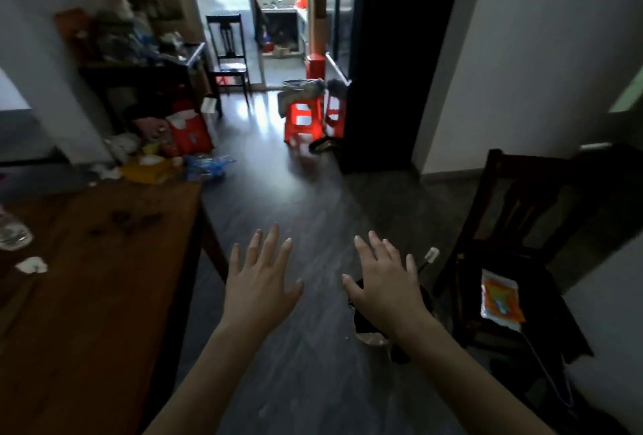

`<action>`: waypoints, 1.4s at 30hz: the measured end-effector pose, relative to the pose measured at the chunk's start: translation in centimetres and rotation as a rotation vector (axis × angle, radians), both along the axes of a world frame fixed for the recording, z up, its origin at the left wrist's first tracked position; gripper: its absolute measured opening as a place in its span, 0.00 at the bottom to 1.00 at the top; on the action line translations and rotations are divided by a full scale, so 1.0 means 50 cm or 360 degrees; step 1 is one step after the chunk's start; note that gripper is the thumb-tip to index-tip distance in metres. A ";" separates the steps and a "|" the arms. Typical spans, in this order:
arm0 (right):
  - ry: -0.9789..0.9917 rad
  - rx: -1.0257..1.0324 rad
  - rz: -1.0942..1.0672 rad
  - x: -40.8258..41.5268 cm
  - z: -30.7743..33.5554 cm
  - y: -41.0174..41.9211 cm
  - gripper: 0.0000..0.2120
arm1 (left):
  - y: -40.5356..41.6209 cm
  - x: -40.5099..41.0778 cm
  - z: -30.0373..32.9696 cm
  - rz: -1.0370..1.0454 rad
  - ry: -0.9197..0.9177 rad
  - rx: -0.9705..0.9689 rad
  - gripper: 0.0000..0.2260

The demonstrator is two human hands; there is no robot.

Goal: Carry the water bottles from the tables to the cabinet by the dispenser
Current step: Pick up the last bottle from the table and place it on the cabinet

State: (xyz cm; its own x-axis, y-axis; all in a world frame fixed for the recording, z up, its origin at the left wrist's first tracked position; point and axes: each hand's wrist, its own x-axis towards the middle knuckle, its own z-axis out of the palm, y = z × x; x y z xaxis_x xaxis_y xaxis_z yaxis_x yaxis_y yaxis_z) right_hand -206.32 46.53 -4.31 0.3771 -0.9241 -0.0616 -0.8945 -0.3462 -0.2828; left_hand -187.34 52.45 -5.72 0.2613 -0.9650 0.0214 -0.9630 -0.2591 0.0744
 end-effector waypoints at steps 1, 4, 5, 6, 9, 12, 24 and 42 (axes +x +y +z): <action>0.0006 -0.0004 0.0059 0.015 0.002 -0.036 0.35 | -0.016 0.011 0.008 0.0067 -0.0001 0.0014 0.34; 0.0001 -0.0008 0.0249 0.074 0.005 -0.129 0.35 | -0.050 0.051 0.021 0.0237 0.0016 0.0035 0.34; 0.0014 -0.0021 0.0325 0.098 0.005 -0.158 0.35 | -0.060 0.068 0.020 0.0297 0.0017 0.0043 0.34; 0.0037 -0.0036 0.0404 0.124 0.003 -0.187 0.35 | -0.070 0.088 0.019 0.0366 0.0020 0.0056 0.34; 0.0047 -0.0041 0.0598 0.202 0.003 -0.261 0.35 | -0.098 0.148 0.014 0.0563 0.0032 0.0124 0.34; 0.0036 0.0001 0.0749 0.291 -0.007 -0.331 0.34 | -0.142 0.219 -0.007 0.0697 0.0083 0.0161 0.35; 0.0096 0.0006 0.1178 0.661 0.007 -0.575 0.34 | -0.331 0.517 -0.005 0.1134 0.0193 0.0010 0.33; 0.0106 0.0070 0.2203 1.215 -0.001 -0.730 0.33 | -0.399 0.770 -0.014 0.2119 0.0192 0.0032 0.33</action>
